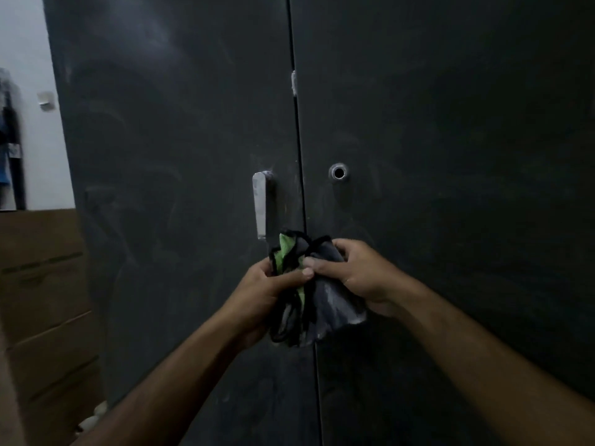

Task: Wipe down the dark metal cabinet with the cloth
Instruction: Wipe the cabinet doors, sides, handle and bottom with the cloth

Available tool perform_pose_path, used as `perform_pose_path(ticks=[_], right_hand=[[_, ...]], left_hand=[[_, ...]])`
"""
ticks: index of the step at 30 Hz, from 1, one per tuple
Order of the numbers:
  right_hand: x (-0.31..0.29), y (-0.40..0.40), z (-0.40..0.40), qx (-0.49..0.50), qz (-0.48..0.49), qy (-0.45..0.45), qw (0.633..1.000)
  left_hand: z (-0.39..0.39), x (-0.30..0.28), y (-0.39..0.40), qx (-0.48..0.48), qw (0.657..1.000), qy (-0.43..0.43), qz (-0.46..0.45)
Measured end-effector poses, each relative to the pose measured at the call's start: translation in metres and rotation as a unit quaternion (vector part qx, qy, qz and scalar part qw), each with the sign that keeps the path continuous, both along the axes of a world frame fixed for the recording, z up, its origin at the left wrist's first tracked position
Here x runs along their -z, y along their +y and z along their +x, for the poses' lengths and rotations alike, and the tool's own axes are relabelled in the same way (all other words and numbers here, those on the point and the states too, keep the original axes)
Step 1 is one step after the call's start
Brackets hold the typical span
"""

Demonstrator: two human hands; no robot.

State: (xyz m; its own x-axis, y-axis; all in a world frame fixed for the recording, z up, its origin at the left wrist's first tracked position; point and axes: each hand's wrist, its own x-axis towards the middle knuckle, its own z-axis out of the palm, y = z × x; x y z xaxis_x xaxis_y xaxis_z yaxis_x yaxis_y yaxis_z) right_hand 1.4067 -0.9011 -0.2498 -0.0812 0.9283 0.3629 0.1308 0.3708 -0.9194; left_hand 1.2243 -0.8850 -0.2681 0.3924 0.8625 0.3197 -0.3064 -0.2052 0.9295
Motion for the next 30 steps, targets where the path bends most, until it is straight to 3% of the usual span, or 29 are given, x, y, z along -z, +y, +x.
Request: perform_pose_path(ticks=[7,14,17,20,22,26,30], right_hand=[[-0.001,-0.01,0.033,-0.081,-0.054,0.091,0.991],[0.004,-0.007,0.037,-0.057,-0.054,0.136,0.988],[0.009,-0.01,0.037,-0.086,-0.104,0.023,0.991],[0.024,-0.005,0.032,-0.025,-0.095,-0.132,0.986],[0.03,-0.004,0.028,-0.022,-0.098,-0.178,0.979],[0.032,-0.006,0.034,-0.094,-0.124,-0.183,0.971],[0.032,-0.006,0.033,-0.151,-0.163,-0.089,0.971]], left_hand=[[-0.011,-0.007,0.016,-0.032,0.999,0.04,-0.018],[-0.004,-0.013,0.015,0.012,0.999,0.033,-0.016],[-0.002,-0.016,0.018,-0.022,0.997,0.064,-0.021],[-0.005,-0.016,0.02,-0.018,0.996,0.08,-0.028],[-0.008,-0.014,0.023,-0.027,0.996,0.079,-0.022],[-0.015,-0.011,0.028,-0.049,0.996,0.08,-0.015],[-0.021,-0.013,0.026,-0.005,0.998,0.053,-0.035]])
